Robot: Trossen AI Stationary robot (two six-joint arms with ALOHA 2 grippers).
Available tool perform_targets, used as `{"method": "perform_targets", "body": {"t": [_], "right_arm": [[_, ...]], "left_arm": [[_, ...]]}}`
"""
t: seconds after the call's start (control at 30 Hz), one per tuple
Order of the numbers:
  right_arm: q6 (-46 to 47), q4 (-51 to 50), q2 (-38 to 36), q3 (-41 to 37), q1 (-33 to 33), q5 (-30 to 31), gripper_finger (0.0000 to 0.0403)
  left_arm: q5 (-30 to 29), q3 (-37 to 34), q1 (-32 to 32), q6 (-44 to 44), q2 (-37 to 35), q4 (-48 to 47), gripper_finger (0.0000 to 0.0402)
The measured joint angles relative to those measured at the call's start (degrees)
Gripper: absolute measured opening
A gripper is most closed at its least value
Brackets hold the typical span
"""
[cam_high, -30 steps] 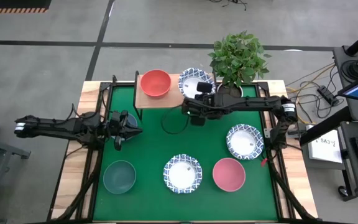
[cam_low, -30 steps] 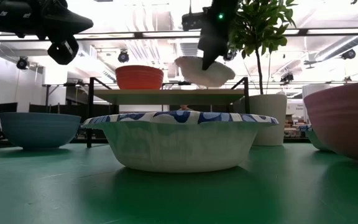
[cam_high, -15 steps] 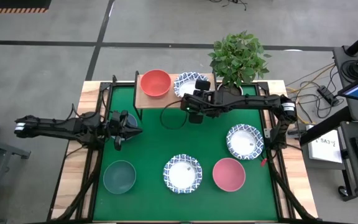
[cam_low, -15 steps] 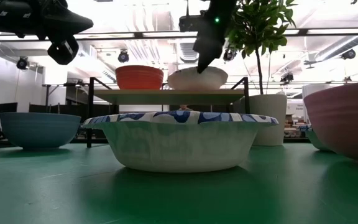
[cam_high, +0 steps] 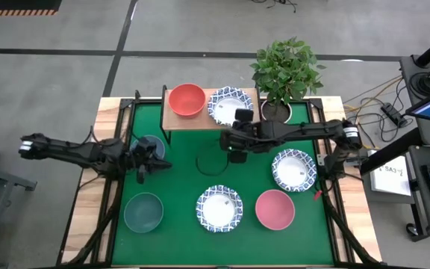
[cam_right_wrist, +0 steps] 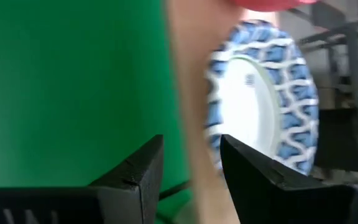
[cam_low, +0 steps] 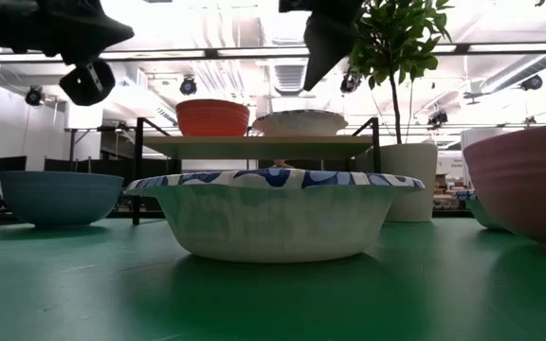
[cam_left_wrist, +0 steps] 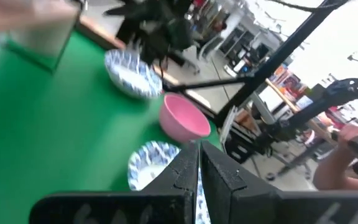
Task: Place and stack bowls onto a shelf
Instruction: Stack the blue bowl on top of the orange bowl on the shelf
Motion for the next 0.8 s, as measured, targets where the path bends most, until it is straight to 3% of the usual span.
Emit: {"method": "perform_targets", "body": {"t": [0.2, 0.33, 0.43, 0.63, 0.7, 0.8], "right_arm": [[4.97, 0.21, -2.56, -4.69, 5.95, -2.38, 0.0131], [3.40, 7.12, -5.54, -11.72, 9.36, -2.60, 0.0122], [0.32, 14.55, -9.08, -18.66, 10.99, -3.34, 0.0115], [-4.57, 30.97, -18.77, -32.02, 11.78, -3.57, 0.0100], [-5.27, 35.38, -22.44, -35.67, 11.72, -3.43, 0.0094], [-6.40, 41.87, -27.83, -41.02, 11.90, -5.14, 0.0086]], "left_arm": [[-2.49, 0.98, -4.29, -8.60, 5.07, -1.53, 0.0000], [-3.06, 5.65, -4.82, -11.81, 9.26, -9.49, 0.0000], [-5.09, 11.77, -4.27, -12.16, 12.99, -22.22, 0.0000], [-8.76, 25.50, -3.12, -17.41, 21.77, -58.47, 0.0000], [-9.86, 27.75, -3.11, -18.14, 24.25, -65.82, 0.0000], [-9.99, 28.76, -2.21, -18.61, 26.82, -69.18, 0.0000]]}}
